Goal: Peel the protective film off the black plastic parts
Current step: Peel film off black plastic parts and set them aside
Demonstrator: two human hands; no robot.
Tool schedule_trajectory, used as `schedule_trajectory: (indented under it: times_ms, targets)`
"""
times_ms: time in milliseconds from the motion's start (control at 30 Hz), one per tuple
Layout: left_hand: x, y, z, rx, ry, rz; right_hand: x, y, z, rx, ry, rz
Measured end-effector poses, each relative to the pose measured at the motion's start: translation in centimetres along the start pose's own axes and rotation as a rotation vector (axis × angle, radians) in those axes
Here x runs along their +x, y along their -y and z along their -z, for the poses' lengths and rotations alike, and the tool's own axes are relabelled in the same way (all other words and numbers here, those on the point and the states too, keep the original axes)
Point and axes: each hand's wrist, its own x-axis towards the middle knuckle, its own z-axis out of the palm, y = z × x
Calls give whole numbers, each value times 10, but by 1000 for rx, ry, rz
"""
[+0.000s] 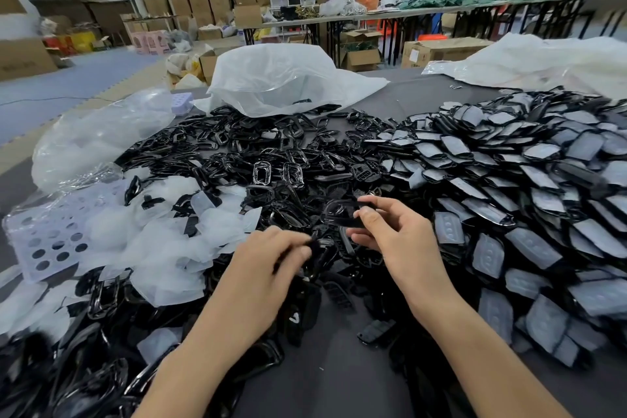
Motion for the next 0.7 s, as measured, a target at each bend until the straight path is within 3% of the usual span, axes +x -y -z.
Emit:
schedule_trajectory:
  times_ms: [100,233,500,700]
  targets:
    - [3,-4,6,-391,-91,198,-3,-1,-3,-37,53,-9]
    - [1,-6,6,-508,-101,198,-6,-1,-6,-54,85,-10]
    - [2,-12,4,-611,-62,184,-8,2,-8,-31,105,-6]
    - [-1,-14,4,-457,-84,119,-12,5,-10,-32,167,11]
